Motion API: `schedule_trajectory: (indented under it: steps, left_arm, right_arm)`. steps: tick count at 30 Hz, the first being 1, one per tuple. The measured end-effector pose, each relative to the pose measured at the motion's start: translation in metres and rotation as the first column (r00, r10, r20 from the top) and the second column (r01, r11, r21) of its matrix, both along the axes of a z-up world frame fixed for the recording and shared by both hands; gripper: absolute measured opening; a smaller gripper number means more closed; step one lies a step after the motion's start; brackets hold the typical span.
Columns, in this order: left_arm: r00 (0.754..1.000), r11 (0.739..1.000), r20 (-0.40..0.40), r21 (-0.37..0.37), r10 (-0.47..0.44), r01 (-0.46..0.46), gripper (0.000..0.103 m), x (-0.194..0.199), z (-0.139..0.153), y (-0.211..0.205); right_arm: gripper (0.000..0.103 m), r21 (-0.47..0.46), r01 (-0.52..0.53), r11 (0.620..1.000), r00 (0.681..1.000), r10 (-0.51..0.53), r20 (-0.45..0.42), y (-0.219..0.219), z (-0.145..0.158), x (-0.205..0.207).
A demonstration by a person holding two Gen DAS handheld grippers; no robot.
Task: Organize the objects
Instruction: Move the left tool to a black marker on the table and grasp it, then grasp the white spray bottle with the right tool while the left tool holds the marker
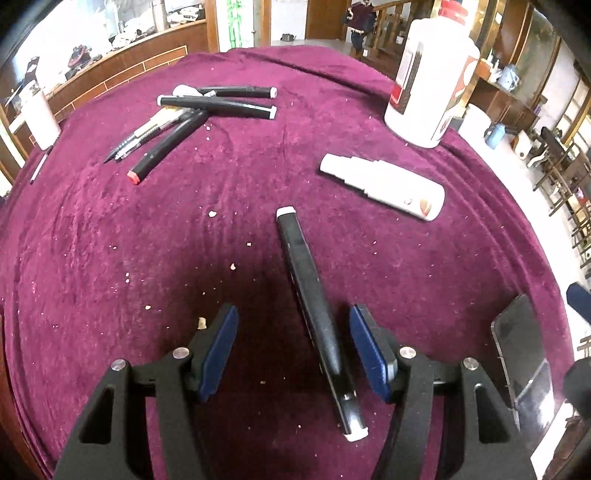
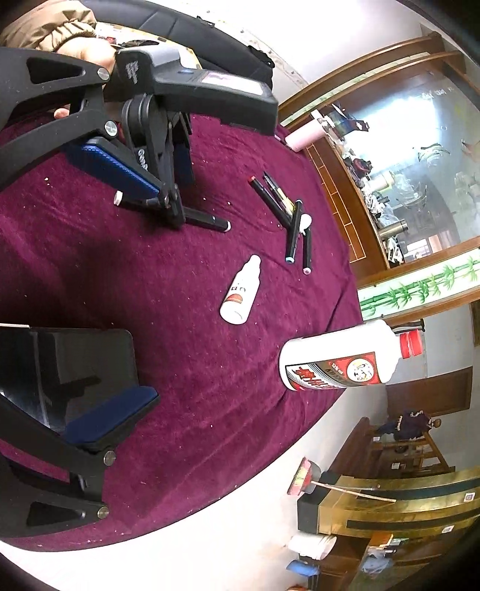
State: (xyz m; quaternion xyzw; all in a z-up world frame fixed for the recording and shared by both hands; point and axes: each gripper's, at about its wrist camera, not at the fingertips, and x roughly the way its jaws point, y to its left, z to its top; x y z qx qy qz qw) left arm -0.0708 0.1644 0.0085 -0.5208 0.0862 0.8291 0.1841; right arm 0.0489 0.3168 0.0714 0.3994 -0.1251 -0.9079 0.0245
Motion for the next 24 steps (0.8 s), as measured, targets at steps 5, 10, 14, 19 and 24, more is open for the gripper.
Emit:
schedule_trajectory:
  steps: [5,10,14,19,24]
  left_arm:
    - [0.999,1.0,-0.045,-0.028,0.003,-0.004,0.04,0.002,0.0,-0.001]
    - [0.999,1.0,-0.032,-0.013,-0.003,0.002,0.014,0.001,0.001,-0.023]
    - [1.0,1.0,-0.007,0.003,-0.02,0.02,0.014,0.017,0.002,-0.056]
    - [0.999,0.997,0.042,0.08,-0.003,-0.001,0.015,0.047,0.002,-0.103]
    - [0.996,0.99,0.082,0.135,0.027,-0.038,0.015,0.07,0.002,-0.141]
  right_arm:
    - [0.103,0.01,-0.016,1.0,1.0,0.016,0.024,-0.001,-0.004,-0.017]
    - [0.103,0.025,-0.086,0.996,0.993,0.083,0.079,-0.013,-0.013,-0.045]
    - [0.103,0.047,-0.131,0.99,0.983,0.123,0.137,-0.02,-0.021,-0.068]
    - [0.103,0.077,-0.123,0.989,0.97,0.103,0.221,-0.019,-0.029,-0.105]
    - [0.103,0.202,-0.142,0.969,0.965,0.09,0.246,-0.029,-0.031,-0.142]
